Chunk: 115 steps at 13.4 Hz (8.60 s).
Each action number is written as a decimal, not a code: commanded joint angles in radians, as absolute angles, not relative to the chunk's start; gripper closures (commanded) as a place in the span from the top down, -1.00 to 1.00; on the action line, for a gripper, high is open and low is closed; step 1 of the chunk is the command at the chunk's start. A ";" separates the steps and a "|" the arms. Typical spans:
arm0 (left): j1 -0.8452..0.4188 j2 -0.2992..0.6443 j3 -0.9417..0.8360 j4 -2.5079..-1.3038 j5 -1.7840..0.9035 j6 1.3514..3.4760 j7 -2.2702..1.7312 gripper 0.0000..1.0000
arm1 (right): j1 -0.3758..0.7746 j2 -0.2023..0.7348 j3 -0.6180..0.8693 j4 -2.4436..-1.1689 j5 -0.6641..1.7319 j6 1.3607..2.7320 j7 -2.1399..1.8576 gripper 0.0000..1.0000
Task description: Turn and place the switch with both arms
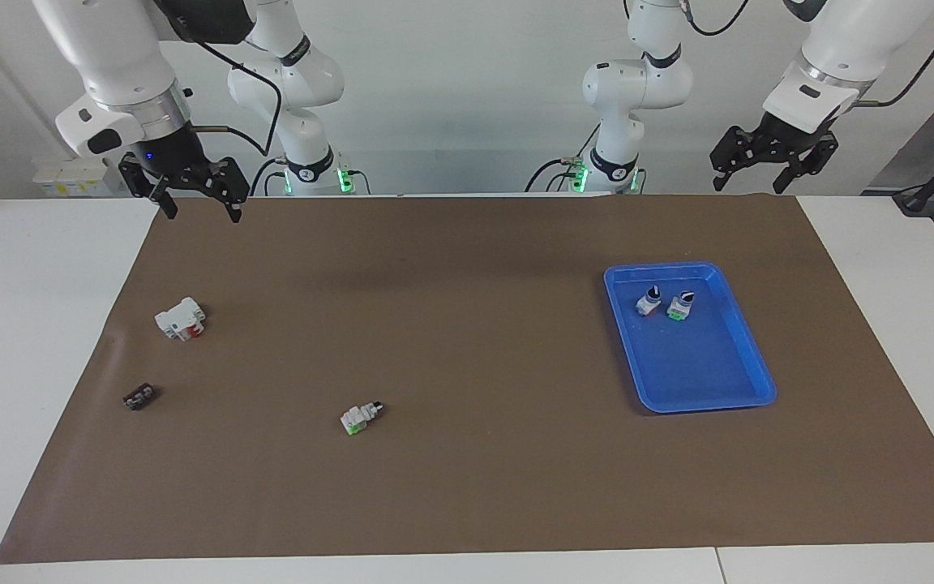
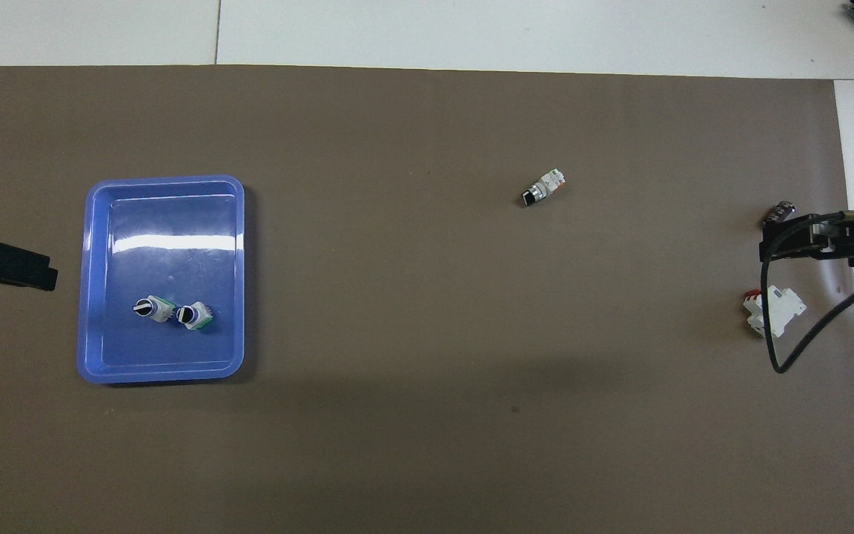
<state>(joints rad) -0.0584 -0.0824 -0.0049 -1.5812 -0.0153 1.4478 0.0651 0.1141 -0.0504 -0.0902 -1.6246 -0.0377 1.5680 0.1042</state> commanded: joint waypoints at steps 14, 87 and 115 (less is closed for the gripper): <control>-0.051 -0.112 -0.009 -1.615 -0.002 1.462 0.072 1.00 | 0.098 -0.042 -0.089 -1.712 -0.035 1.809 0.331 1.00; -0.080 -0.130 -0.063 -1.681 -0.465 1.783 -1.114 0.48 | 0.411 0.403 0.129 -1.557 1.227 2.329 1.502 -1.00; -0.106 0.014 -0.118 -1.752 -0.675 2.022 -2.490 0.02 | 0.443 0.403 0.129 -1.555 1.226 2.350 1.401 -1.00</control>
